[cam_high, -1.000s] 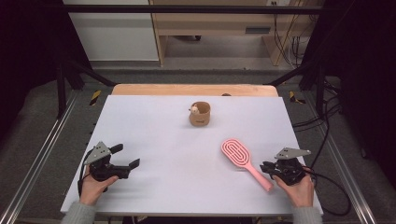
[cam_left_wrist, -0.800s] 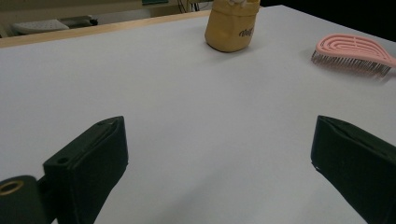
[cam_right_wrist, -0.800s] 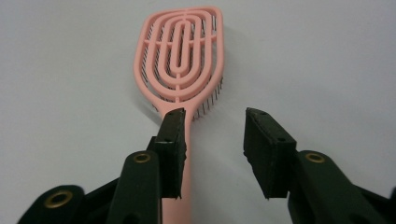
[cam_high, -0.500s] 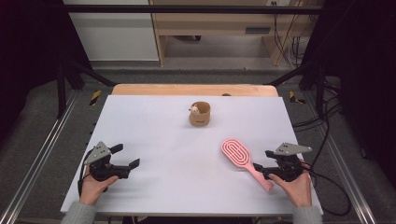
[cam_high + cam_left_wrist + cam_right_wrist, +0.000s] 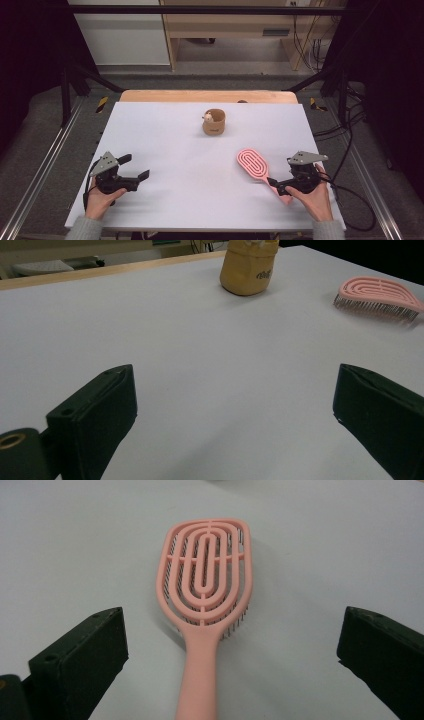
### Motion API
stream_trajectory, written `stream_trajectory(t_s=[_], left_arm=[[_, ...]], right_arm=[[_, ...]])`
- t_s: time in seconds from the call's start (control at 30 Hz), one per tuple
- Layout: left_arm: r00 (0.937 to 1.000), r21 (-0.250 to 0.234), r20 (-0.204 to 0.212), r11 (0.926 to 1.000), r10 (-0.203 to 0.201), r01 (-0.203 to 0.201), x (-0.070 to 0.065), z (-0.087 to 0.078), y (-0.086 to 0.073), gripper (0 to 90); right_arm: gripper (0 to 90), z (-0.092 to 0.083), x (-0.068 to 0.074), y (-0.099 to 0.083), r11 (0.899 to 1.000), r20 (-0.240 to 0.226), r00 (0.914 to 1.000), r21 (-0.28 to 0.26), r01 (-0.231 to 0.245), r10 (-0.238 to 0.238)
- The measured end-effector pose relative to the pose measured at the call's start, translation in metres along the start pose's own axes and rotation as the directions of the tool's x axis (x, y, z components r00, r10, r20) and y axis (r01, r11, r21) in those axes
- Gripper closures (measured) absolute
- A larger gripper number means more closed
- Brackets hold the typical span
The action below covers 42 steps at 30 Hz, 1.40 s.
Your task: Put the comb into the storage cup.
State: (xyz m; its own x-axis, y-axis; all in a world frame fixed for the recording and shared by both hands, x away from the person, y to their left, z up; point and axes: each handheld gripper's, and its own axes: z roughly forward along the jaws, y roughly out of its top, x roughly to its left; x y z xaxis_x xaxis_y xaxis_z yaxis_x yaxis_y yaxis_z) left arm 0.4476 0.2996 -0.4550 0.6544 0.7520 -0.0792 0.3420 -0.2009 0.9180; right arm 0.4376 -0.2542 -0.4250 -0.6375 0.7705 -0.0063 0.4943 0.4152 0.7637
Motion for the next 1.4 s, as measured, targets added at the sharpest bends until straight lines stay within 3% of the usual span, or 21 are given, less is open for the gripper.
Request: stream_trajectory(t_s=[0.4,0.93,1.4], left_arm=[[1.0,-0.002,-0.003,1.0,-0.002,0.002,0.0,0.0,0.0,3.8],[1.0,-0.008,-0.001,1.0,-0.003,0.003,0.0,-0.001,0.001,3.8],[1.0,-0.001,-0.003,1.0,-0.002,0.002,0.0,0.0,0.0,3.7]], right_arm=[[0.5,0.007,0.004,0.005,1.0,-0.016,0.9999,0.016,-0.005,0.006],[0.9,0.027,0.011,0.001,0.99,-0.04,0.9991,0.136,0.023,-0.018],[10.1,0.037,0.012,-0.003,0.983,-0.024,0.9995,0.181,0.022,-0.018]])
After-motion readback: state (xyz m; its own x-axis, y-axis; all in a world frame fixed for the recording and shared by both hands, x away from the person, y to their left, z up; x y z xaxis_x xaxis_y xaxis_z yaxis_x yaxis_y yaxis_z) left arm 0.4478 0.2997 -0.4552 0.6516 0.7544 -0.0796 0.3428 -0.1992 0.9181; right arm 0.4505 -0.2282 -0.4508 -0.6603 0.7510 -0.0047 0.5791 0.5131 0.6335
